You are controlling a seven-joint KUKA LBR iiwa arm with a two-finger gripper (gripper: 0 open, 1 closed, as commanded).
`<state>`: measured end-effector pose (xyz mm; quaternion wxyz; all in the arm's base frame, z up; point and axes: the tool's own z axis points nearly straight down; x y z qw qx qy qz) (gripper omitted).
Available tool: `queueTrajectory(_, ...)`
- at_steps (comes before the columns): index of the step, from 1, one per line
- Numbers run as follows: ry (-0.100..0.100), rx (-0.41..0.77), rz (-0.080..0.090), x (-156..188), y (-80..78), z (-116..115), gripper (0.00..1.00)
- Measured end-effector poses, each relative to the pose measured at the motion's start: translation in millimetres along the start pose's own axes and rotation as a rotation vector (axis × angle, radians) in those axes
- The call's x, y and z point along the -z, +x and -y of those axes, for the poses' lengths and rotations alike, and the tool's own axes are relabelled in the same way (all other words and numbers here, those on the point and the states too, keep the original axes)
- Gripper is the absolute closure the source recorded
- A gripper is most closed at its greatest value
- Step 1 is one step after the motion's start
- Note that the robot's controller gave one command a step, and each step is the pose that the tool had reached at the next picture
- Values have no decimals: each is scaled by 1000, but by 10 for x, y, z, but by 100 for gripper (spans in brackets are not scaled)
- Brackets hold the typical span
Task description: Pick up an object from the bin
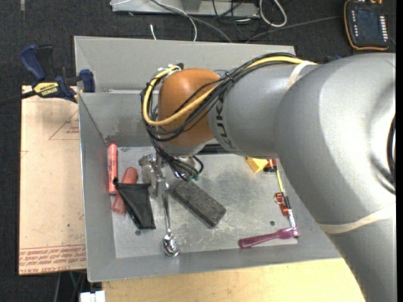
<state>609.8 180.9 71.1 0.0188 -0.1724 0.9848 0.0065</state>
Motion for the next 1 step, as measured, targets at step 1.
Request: queueTrajectory(1, -1, -2, 4, -7, -165, 42, 100)
